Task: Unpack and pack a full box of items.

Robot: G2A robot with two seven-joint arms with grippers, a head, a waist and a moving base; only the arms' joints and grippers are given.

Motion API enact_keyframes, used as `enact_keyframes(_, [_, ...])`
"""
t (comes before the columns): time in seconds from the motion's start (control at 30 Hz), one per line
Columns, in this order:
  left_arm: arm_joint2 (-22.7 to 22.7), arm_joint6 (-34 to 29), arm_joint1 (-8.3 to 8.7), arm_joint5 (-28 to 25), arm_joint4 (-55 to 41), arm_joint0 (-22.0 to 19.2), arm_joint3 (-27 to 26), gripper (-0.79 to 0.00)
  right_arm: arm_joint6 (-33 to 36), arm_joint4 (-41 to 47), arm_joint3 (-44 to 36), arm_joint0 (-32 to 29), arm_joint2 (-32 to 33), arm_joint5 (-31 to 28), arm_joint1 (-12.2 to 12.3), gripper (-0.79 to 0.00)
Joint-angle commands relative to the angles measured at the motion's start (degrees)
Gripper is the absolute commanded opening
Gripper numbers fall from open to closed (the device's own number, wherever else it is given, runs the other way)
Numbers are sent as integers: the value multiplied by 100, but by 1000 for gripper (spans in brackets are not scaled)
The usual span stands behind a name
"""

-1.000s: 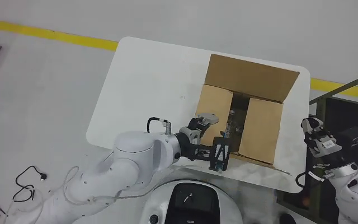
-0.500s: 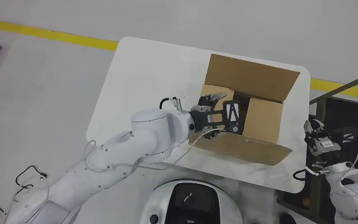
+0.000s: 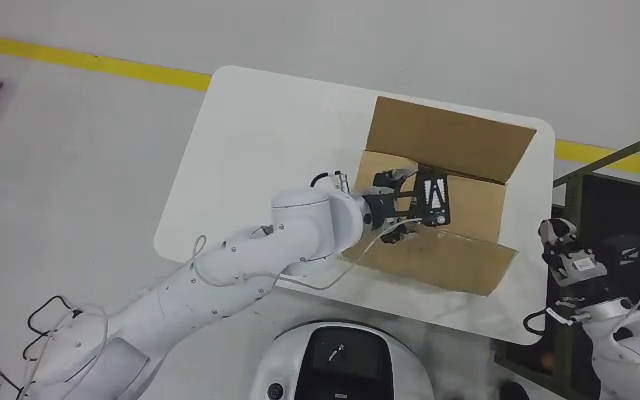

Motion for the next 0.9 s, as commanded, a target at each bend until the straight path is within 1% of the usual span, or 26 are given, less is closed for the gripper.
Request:
enact_keyframes(0.0, [16, -36, -25, -29, 38, 13, 38, 0, 98, 253, -166, -71, 85, -88, 2, -785])
enact_keyframes(0.1, [21, -107, -55, -67, 112, 47, 42, 0, 279, 631, -440, -218, 207, -291, 8, -785])
enact_keyframes(0.2, [-25, -147, -71, -93, 134, 104, 49, 0, 382, 821, -617, -332, 298, -496, 15, -785])
enact_keyframes(0.47, [-189, -325, -71, -212, 217, 309, -23, 0, 623, 1211, -827, -470, 80, -968, 23, -785])
enact_keyframes(0.6, [-296, -377, -58, -266, 256, 433, -134, 0, 700, 1096, -843, -525, -89, -1343, 34, -785])
enact_keyframes(0.77, [-526, -504, 1, -390, 311, 627, -381, 0, 760, 840, -666, -419, -320, -1451, 45, -785])
enact_keyframes(0.87, [-691, -630, 50, -464, 372, 766, -590, 0, 782, 599, -575, -326, -444, -1396, 49, -785])
